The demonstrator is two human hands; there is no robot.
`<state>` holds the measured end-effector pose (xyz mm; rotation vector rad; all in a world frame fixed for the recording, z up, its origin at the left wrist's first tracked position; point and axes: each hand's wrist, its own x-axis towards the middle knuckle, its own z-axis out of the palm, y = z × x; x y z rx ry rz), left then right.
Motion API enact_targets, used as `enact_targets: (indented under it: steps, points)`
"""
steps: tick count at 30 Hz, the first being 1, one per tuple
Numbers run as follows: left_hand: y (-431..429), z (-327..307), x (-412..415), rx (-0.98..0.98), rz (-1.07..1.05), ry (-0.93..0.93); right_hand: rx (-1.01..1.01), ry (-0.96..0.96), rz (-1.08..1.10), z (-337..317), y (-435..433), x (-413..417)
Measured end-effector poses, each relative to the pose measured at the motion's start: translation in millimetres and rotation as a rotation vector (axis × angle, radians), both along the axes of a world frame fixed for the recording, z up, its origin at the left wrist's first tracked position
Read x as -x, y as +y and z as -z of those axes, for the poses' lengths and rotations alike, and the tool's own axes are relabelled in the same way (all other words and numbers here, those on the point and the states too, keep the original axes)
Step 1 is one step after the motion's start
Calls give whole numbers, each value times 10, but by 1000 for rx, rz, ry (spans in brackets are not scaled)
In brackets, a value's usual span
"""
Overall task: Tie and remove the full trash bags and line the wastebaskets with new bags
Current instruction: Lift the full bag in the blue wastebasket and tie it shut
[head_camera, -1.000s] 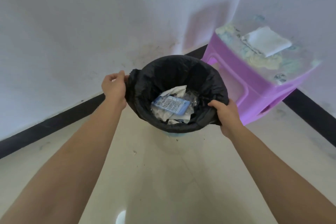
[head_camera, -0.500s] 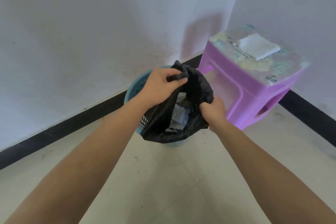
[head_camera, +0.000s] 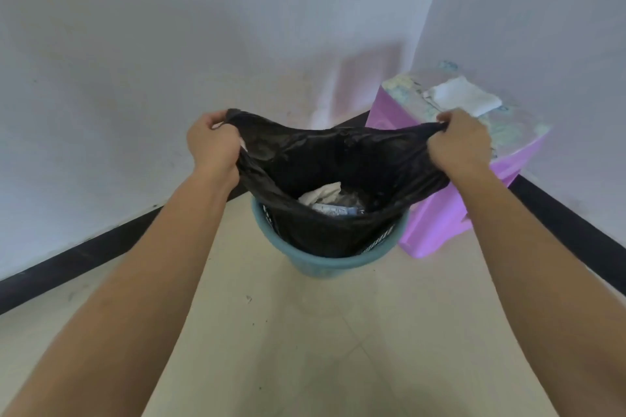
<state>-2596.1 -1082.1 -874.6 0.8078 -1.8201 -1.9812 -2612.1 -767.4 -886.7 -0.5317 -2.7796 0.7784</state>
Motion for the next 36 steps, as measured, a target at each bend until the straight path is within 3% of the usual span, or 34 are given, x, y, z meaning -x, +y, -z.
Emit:
enact_targets:
  steps: [2, 6, 8, 11, 13, 14, 17, 20, 23, 25, 27, 30, 36]
  points:
    - [-160, -20, -4, -51, -97, -11, 55, 85, 73, -70, 114, 35]
    - [-485, -41, -16, -121, -233, 7, -53, 30, 115, 16, 305, -8]
    - [-549, -32, -11, -115, -153, -21, -158, -30, 110, 9, 306, -35]
    - [-463, -85, -6, 4, 179, -30, -254, -104, -19, -123, 204, -34]
    - [-323, -124, -34, 76, 374, 60, -88, 1, -161, -228, 95, -11]
    - [-257, -115, -45, 136, 405, 108, 88, 76, -207, -270, 36, -13]
    - [-110, 42, -86, 302, 313, 201, 669, 258, -194, -244, -138, -115]
    - [-78, 344, -147, 498, 260, 138, 781, 322, -124, 158, -226, -269]
    - [-144, 686, -208, 536, 378, -49, 845, 325, -119, 597, -321, -424]
    - [-217, 850, -215, 500, 562, -116, 813, 277, -259, 838, -368, -464]
    - [-256, 938, -202, 555, 748, -93, 623, 213, -344, 990, -397, -473]
    - [-188, 981, -175, 733, 740, -4, 336, 116, -333, 1069, -401, -432]
    - [137, 711, -107, 488, 663, 56, 423, 106, -379, 848, -463, -238]
